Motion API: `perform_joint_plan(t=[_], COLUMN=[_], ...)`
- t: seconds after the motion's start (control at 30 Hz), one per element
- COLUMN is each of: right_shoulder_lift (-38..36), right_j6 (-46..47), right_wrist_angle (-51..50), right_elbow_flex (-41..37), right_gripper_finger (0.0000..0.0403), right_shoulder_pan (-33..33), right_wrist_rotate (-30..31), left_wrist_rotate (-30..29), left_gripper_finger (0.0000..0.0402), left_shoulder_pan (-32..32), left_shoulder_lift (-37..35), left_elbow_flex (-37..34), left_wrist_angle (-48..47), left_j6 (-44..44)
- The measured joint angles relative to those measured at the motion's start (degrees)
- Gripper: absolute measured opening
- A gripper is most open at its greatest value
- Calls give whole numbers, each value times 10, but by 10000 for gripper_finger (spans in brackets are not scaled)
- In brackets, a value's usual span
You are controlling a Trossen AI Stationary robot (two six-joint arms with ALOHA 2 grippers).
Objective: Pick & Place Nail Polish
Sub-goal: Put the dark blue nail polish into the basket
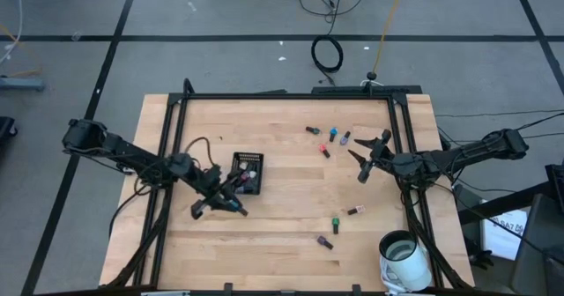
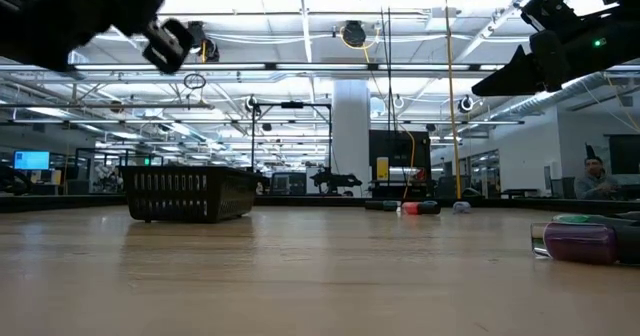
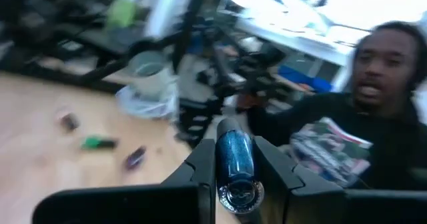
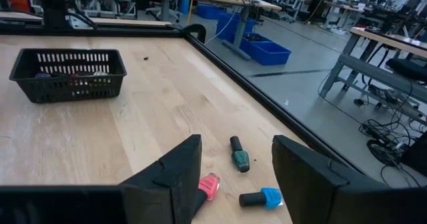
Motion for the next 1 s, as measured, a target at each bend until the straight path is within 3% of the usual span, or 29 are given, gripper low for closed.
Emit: perform_joint_plan(t=[0.2, 0.47, 0.57, 0.8, 1.0], right_shoulder_lift=[0, 0, 0, 0, 0], right_j6=[0, 0, 0, 0, 0], right_wrist_angle=[0, 0, 0, 0, 0], right_elbow_flex=[0, 0, 0, 0, 0], right_gripper_finger=[171, 171, 171, 171, 171], right_shoulder_pan=[0, 0, 0, 0, 0], right_wrist_rotate=[0, 0, 0, 0, 0], left_wrist_rotate=[-102, -413, -491, -522, -528], left_gripper_finger=[56, 54, 62, 65, 98], left_shoulder_pan=[0, 0, 0, 1, 1], left_shoulder_lift=[0, -1, 0, 6, 6], left_elbow_flex=[0, 0, 0, 0, 0], left_wrist_angle=[-106, -279, -335, -362, -362], left_j6=[2, -12, -34, -70, -103])
